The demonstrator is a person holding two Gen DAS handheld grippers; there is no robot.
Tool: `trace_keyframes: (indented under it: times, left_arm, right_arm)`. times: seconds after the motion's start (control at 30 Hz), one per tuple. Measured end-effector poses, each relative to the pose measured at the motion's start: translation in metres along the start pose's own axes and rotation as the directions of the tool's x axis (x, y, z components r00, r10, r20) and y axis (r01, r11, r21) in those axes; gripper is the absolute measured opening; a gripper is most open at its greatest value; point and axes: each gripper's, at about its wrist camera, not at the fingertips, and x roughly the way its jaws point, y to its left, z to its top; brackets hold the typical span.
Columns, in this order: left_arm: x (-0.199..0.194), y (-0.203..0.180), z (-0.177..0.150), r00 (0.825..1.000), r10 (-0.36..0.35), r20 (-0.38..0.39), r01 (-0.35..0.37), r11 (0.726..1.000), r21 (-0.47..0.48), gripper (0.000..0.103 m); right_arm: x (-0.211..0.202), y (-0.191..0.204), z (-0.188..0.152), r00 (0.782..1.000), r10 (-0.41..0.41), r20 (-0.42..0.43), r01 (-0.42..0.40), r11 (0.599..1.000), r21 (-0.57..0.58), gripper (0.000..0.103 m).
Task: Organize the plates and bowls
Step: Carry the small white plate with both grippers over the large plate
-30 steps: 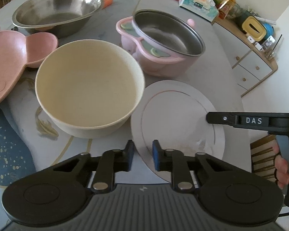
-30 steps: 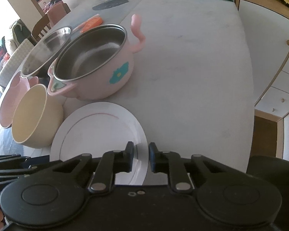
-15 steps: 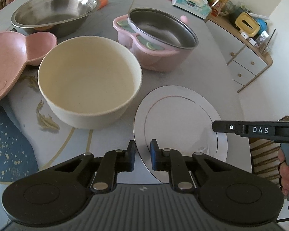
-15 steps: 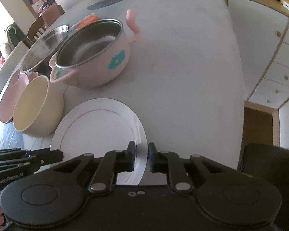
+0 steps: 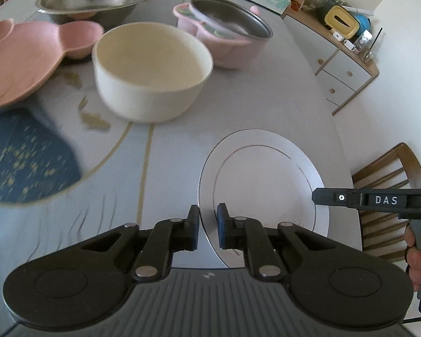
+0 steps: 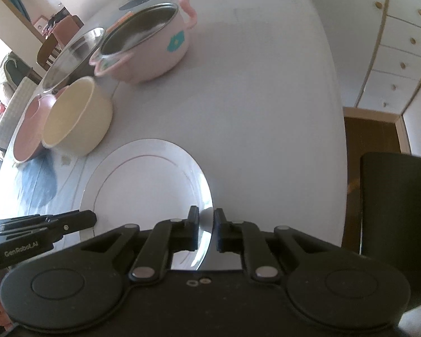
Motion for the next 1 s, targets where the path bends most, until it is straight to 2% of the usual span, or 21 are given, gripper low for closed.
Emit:
trace_keyframes:
  times: [0.27, 0.43, 0.67, 1.0]
  left_arm:
    - [-0.037, 0.031, -0.035, 1.0, -0.012, -0.003, 0.011, 1.0, -0.005, 0.011]
    - [-0.065, 0.053, -0.053, 1.0, -0.002, 0.022, 0.002, 1.0, -0.008, 0.011]
    - [-0.104, 0.089, -0.073, 0.999, 0.006, 0.048, -0.005, 1.0, -0.024, 0.011]
    - [-0.157, 0.14, -0.084, 0.995, 0.04, 0.09, -0.035, 0.997, -0.065, 0.011]
  right_arm:
    - [-0.011, 0.038, -0.045, 1.0, 0.006, -0.004, -0.006, 1.0, 0.018, 0.01]
    - [-0.017, 0.073, -0.066, 1.0, 0.011, -0.004, -0.011, 1.0, 0.008, 0.01]
    - [-0.024, 0.118, -0.086, 1.0, 0.024, 0.007, -0.024, 1.0, 0.0, 0.009]
    - [-0.022, 0.189, -0.102, 0.998, 0.056, 0.007, -0.055, 0.998, -0.024, 0.009]
